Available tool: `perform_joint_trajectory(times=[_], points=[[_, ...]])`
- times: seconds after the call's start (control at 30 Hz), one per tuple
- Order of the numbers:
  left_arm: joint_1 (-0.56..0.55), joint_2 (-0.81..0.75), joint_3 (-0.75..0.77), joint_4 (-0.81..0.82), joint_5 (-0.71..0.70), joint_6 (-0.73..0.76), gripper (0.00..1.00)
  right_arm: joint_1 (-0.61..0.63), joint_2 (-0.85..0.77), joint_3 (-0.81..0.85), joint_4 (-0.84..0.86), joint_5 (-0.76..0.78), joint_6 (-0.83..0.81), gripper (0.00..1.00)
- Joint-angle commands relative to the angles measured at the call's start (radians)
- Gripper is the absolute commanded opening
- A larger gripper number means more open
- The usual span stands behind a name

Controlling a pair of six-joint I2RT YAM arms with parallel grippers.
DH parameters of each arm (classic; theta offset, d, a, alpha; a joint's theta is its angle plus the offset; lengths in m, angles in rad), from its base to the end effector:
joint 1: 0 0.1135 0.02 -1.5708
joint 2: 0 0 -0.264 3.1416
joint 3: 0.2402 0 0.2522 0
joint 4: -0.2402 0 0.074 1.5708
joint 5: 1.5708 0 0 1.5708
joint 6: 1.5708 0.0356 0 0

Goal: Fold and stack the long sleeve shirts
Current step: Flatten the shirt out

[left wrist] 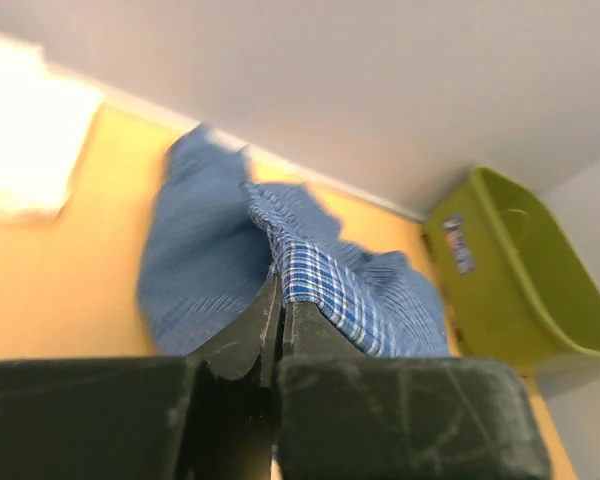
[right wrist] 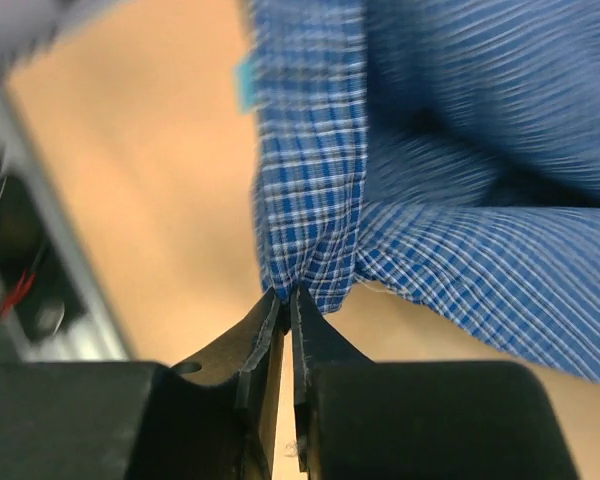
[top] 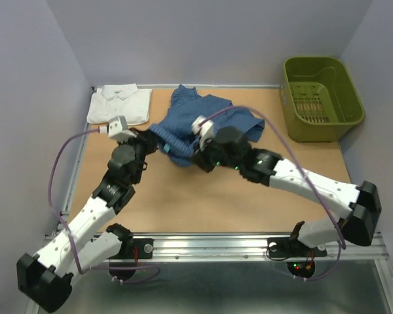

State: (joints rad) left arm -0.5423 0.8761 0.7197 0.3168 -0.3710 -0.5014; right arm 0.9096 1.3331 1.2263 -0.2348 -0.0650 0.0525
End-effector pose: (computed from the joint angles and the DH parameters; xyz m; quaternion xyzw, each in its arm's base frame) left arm 0.1849 -0.0964 0.3545 -0.1274 0.6398 -0.2694 0.7084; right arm 0.1891 0.2469 0.3669 -0.3564 0.7349 0.2902 0.4986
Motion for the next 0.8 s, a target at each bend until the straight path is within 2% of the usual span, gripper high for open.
perform_joint_trajectory(times=[0.0,0.03,0.07,0.1,0.13,0.17,0.23,0.33,0.37,0.43,0.53,0.57,0.63,0.67,0.73,0.77], points=[[0.01,-0.28,-0.197,-0.208,-0.224,-0.34,0.14,0.198,0.16,-0.065,-0.054,-0.088,0.049,0.14],[0.011,-0.343,-0.222,-0.267,-0.262,-0.398,0.21,0.233,0.19,-0.065,-0.057,-0.093,0.053,0.17],[0.012,-0.406,-0.239,-0.315,-0.284,-0.442,0.26,0.285,0.219,-0.057,-0.06,-0.101,0.059,0.24],[0.012,-0.528,-0.261,-0.423,-0.322,-0.501,0.35,0.304,0.256,-0.05,-0.066,-0.11,0.063,0.3],[0.012,-0.583,-0.263,-0.465,-0.339,-0.517,0.4,0.316,0.267,-0.042,-0.07,-0.114,0.066,0.38],[0.012,-0.63,-0.259,-0.502,-0.356,-0.528,0.44,0.324,0.274,-0.025,-0.074,-0.116,0.075,0.52],[0.013,-0.735,-0.233,-0.57,-0.391,-0.51,0.51,0.324,0.264,-0.014,-0.084,-0.081,0.079,0.64],[0.012,-0.758,-0.171,-0.636,-0.393,-0.467,0.64,0.322,0.238,0.009,-0.121,0.138,0.07,0.79],[0.013,-0.746,-0.154,-0.653,-0.385,-0.439,0.7,0.313,0.227,0.012,-0.133,0.272,0.069,0.87],[0.012,-0.689,-0.103,-0.679,-0.347,-0.393,0.76,0.281,0.219,0.015,-0.171,0.4,0.079,0.9],[0.012,-0.576,-0.062,-0.67,-0.26,-0.312,0.77,0.157,0.192,-0.005,-0.219,0.482,0.171,0.91],[0.012,-0.542,-0.046,-0.636,-0.231,-0.255,0.79,0.071,0.173,-0.016,-0.239,0.514,0.223,0.91],[0.013,-0.437,-0.034,-0.606,-0.136,-0.214,0.81,-0.024,0.152,-0.046,-0.254,0.531,0.271,0.91],[0.013,-0.398,-0.028,-0.584,-0.105,-0.189,0.81,-0.119,0.143,-0.057,-0.259,0.54,0.308,0.91],[0.013,-0.289,-0.014,-0.523,-0.002,-0.128,0.83,-0.214,0.117,-0.076,-0.264,0.538,0.34,0.91],[0.012,-0.251,-0.009,-0.503,0.036,-0.109,0.84,-0.306,0.112,-0.089,-0.264,0.521,0.368,0.91]])
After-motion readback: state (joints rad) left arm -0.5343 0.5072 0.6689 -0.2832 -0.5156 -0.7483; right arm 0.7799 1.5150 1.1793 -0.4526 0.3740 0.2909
